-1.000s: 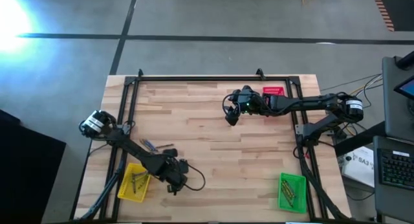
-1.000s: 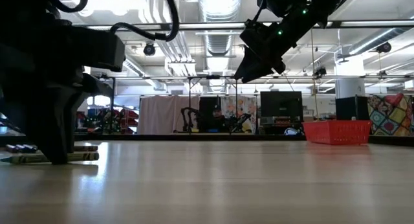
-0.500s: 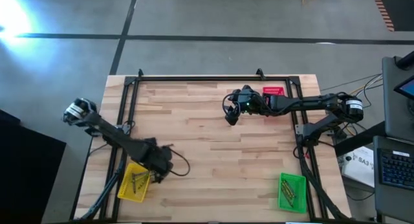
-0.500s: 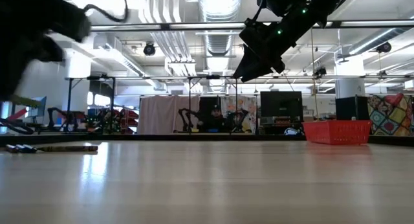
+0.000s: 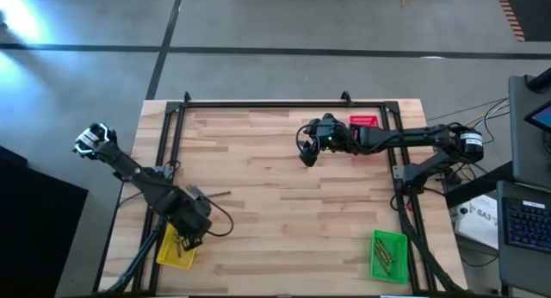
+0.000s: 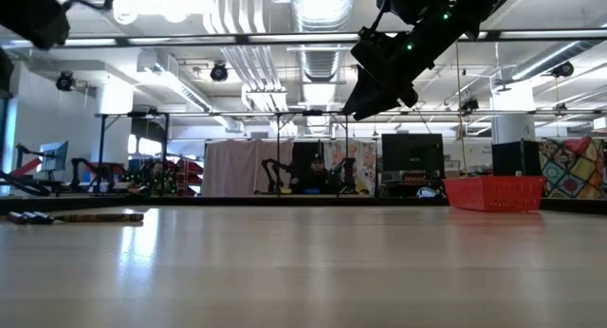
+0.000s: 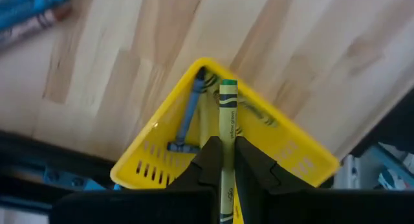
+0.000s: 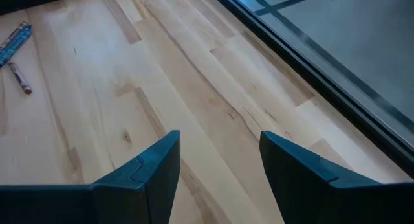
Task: Sort crayons
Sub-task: Put the green crayon into the yellow bin, then put the brown crayon into the red bin
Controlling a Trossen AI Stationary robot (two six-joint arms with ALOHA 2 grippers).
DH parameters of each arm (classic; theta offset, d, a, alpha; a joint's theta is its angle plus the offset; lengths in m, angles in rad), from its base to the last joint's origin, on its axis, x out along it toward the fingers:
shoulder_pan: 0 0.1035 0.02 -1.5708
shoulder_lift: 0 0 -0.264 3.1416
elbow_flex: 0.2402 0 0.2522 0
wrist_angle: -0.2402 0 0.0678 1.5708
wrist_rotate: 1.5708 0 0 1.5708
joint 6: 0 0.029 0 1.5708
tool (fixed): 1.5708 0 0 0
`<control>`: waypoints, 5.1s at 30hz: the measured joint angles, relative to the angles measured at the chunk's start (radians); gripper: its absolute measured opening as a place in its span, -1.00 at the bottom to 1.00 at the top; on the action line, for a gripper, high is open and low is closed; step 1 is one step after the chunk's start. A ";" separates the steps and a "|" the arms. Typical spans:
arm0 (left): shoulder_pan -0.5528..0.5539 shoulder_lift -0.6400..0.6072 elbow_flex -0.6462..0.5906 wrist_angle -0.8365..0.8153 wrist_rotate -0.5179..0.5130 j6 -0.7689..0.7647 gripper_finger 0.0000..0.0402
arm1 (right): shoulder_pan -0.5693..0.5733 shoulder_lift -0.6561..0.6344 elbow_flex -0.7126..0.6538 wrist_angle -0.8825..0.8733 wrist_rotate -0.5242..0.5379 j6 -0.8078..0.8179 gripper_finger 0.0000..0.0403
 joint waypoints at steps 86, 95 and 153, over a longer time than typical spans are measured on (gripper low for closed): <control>0.437 0.019 -0.100 0.304 -0.388 0.698 -0.16 | 0.072 0.001 -0.197 0.034 0.070 -0.036 0.01; 0.437 0.019 -0.279 0.422 -0.377 0.641 -0.16 | 0.072 -0.002 -0.183 0.051 0.069 -0.022 0.01; 0.476 0.061 -0.438 1.331 -0.581 0.761 -1.00 | 0.193 0.283 -0.156 0.806 -0.159 0.041 0.01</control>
